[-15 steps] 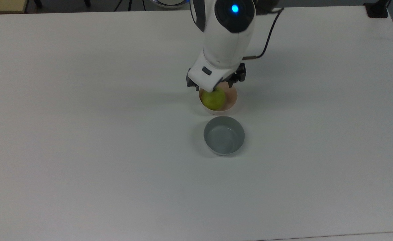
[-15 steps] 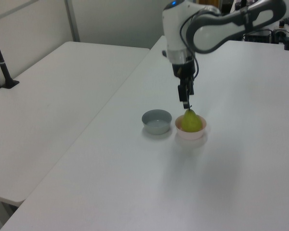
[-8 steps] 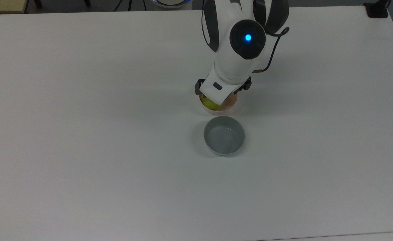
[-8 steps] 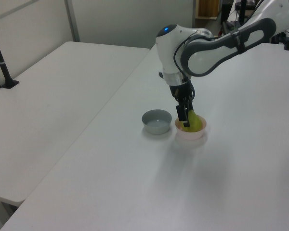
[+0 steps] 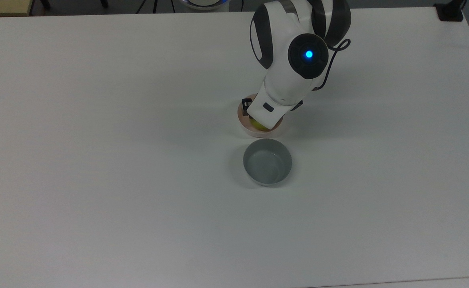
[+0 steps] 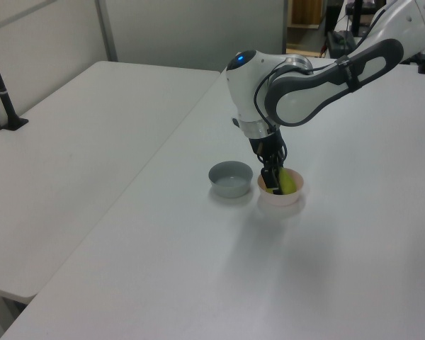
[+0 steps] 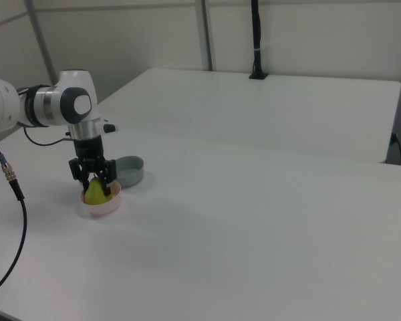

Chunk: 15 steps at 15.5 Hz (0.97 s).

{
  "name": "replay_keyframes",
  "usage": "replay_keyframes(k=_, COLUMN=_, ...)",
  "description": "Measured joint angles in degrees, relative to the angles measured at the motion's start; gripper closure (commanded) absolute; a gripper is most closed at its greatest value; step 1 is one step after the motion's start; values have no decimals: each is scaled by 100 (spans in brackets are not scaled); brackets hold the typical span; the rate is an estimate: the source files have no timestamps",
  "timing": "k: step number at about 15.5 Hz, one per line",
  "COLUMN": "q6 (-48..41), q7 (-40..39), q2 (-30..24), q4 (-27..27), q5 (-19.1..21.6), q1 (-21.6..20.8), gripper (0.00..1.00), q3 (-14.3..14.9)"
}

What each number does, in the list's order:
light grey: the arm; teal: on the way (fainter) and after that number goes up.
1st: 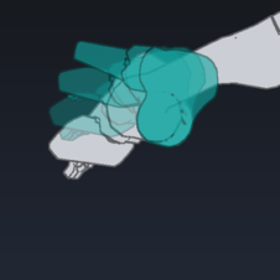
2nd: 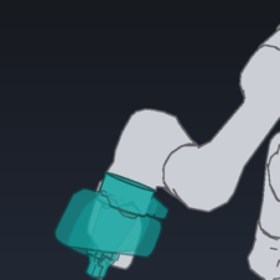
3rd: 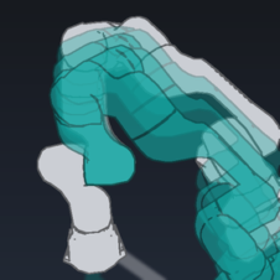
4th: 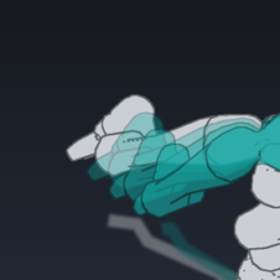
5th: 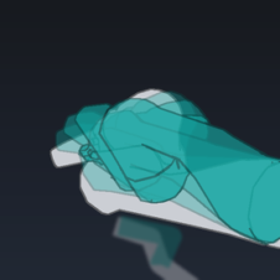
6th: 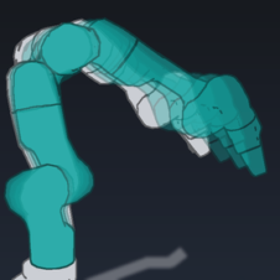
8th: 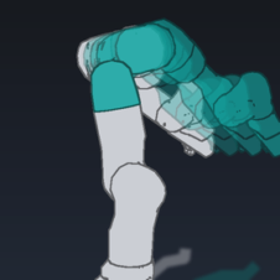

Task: Pick up a pear from the bowl
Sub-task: 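Lower the gripper around the pear and close on it, then lift the pear up out of the pink bowl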

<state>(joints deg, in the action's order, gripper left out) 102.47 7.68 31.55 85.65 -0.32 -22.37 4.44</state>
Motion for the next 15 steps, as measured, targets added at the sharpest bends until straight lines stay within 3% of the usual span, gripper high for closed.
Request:
replay_keyframes(k=9, q6=0, q7=-9, q2=-45, q4=-61, q5=0, q1=37, gripper=88, q3=71)
replay_keyframes(k=15, q6=-358, q7=-301, q2=-580, q4=-134, q5=12, q1=380, gripper=88, q3=100)
